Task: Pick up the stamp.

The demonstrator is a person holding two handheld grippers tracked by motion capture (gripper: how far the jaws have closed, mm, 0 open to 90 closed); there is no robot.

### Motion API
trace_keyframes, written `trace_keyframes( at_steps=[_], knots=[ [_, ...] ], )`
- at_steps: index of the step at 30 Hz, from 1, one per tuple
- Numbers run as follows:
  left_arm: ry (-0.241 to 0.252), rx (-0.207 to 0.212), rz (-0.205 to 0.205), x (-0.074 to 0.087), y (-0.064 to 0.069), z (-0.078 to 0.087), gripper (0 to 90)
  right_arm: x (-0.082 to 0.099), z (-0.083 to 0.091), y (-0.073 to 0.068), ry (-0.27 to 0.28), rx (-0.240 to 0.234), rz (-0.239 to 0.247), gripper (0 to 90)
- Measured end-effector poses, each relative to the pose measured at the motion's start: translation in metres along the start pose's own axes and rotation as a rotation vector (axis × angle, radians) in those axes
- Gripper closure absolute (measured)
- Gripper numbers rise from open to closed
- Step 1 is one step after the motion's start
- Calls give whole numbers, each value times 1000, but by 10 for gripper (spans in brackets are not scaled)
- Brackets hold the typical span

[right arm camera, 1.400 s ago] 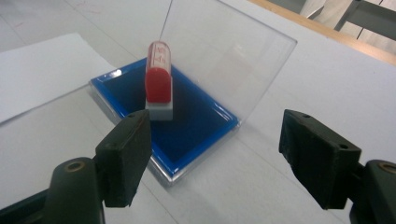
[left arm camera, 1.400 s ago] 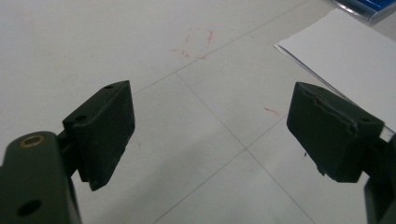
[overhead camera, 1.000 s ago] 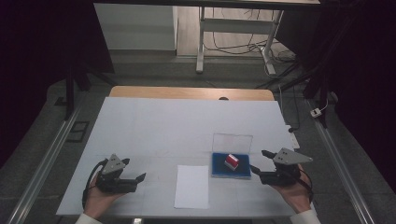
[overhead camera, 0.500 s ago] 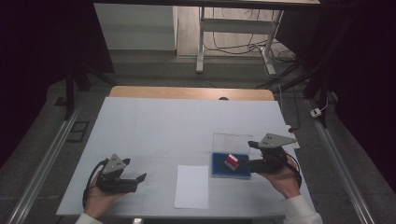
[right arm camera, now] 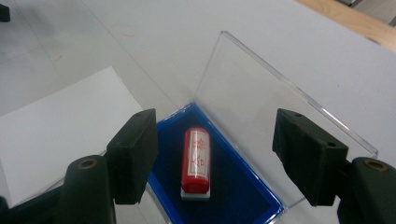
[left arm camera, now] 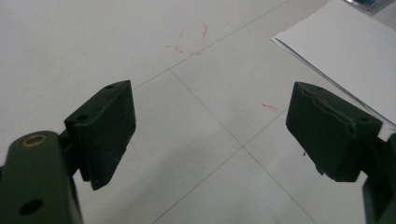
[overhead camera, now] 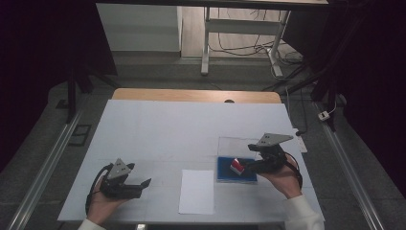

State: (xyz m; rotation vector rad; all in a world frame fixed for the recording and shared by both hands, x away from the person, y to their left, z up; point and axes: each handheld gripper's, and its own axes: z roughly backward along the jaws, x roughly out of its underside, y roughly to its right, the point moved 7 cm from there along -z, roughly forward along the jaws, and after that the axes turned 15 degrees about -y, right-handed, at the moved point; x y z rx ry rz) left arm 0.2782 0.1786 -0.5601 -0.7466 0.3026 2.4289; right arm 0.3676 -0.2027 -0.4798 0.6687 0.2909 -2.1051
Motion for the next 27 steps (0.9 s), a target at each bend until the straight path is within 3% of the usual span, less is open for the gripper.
trace_keyframes(
  at_steps=[10, 27],
  knots=[
    [-7, 0, -3, 1, 0, -1, 165, 5, -21, -4, -116, -18, 19, 366],
    [-15, 2, -5, 2, 0, -3, 167, 8, -35, -6, -168, -15, 26, 495]
  ],
)
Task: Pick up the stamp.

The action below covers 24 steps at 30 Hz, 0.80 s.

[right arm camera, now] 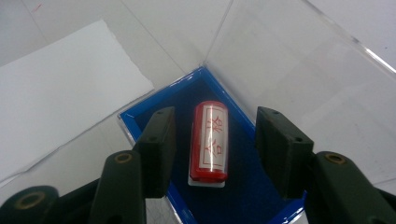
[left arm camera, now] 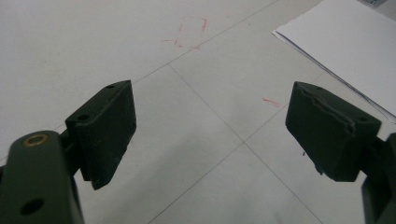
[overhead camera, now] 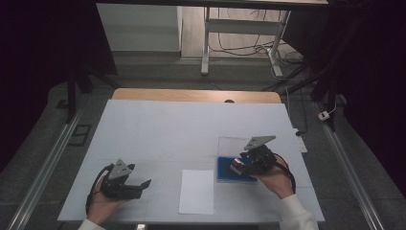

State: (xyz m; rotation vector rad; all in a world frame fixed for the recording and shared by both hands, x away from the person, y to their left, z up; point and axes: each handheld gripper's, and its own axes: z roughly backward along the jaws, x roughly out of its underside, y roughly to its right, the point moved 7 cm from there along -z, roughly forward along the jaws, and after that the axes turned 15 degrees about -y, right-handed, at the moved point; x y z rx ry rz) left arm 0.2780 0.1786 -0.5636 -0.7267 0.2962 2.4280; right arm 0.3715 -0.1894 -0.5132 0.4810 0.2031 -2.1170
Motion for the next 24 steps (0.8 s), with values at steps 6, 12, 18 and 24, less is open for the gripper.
trace_keyframes(
  at_steps=[6, 12, 18, 24],
  knots=[
    [-2, 0, 0, 1, 0, 0, 168, 1, -3, -1, -18, 0, 1, 540],
    [-6, -3, -2, 1, -1, 0, 168, 1, -4, -1, -22, 5, 3, 572],
    [-7, -3, -3, 1, -1, -1, 168, 1, -6, -1, -31, 7, 3, 608],
    [-8, -2, -4, 1, -1, -1, 168, 2, -9, -2, -47, 21, 6, 633]
  ],
)
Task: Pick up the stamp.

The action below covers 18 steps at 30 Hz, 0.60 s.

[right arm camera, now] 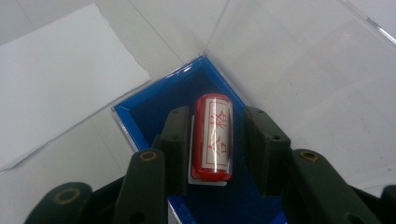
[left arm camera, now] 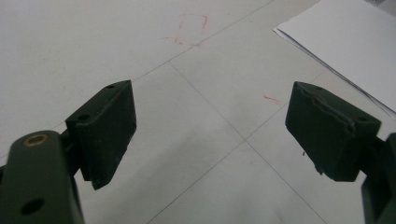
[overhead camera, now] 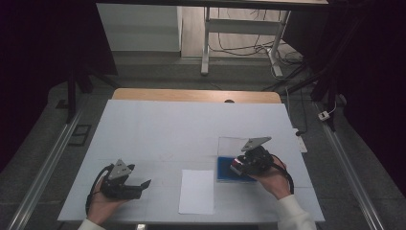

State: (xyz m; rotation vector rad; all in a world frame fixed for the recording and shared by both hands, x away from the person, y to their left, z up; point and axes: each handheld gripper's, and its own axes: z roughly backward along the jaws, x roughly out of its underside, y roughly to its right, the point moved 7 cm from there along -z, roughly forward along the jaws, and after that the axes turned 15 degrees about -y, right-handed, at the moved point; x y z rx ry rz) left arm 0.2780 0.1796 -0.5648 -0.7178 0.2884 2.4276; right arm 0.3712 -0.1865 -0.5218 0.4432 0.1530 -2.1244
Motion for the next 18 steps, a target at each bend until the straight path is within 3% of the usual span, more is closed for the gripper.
trace_keyframes(
  at_steps=[8, 18],
  knots=[
    [-2, 1, 1, 0, 0, -1, 168, 0, -1, -1, -3, -5, -1, 694],
    [-3, 1, 1, 1, 0, -1, 168, 0, -1, -1, -1, -4, -4, 704]
  ],
)
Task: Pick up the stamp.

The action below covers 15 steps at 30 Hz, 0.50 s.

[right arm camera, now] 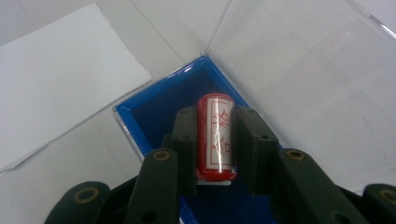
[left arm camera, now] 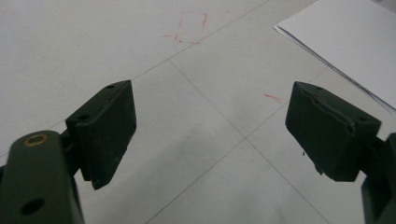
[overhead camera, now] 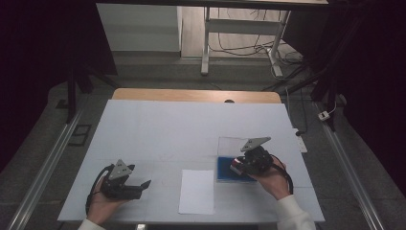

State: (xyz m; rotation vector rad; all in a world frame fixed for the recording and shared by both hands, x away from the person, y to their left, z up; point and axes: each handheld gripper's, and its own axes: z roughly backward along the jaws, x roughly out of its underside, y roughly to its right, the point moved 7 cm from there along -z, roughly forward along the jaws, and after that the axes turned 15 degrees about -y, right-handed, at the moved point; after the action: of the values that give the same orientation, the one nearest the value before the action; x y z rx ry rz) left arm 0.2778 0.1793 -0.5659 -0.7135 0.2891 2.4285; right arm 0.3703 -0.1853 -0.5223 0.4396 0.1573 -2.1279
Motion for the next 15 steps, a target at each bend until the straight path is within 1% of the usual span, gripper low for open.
trace_keyframes(
  at_steps=[5, 6, 8, 9, 14, 15],
  knots=[
    [0, 1, 0, 0, 0, 0, 168, 0, 1, 0, 0, 3, 0, 705],
    [0, 1, 0, 0, 0, 0, 168, 0, 1, 0, 3, 9, 0, 705],
    [-1, 1, -1, 0, 0, 0, 168, 0, 4, 1, 14, 6, -7, 705],
    [0, 1, -1, 0, 0, 0, 168, -1, 7, 3, 31, 6, -10, 706],
    [-1, 1, 0, 0, 0, 0, 169, -1, 15, 4, 56, 6, -21, 706],
    [-1, 2, 0, 0, 0, 0, 169, -2, 19, 4, 72, 6, -19, 706]
  ],
)
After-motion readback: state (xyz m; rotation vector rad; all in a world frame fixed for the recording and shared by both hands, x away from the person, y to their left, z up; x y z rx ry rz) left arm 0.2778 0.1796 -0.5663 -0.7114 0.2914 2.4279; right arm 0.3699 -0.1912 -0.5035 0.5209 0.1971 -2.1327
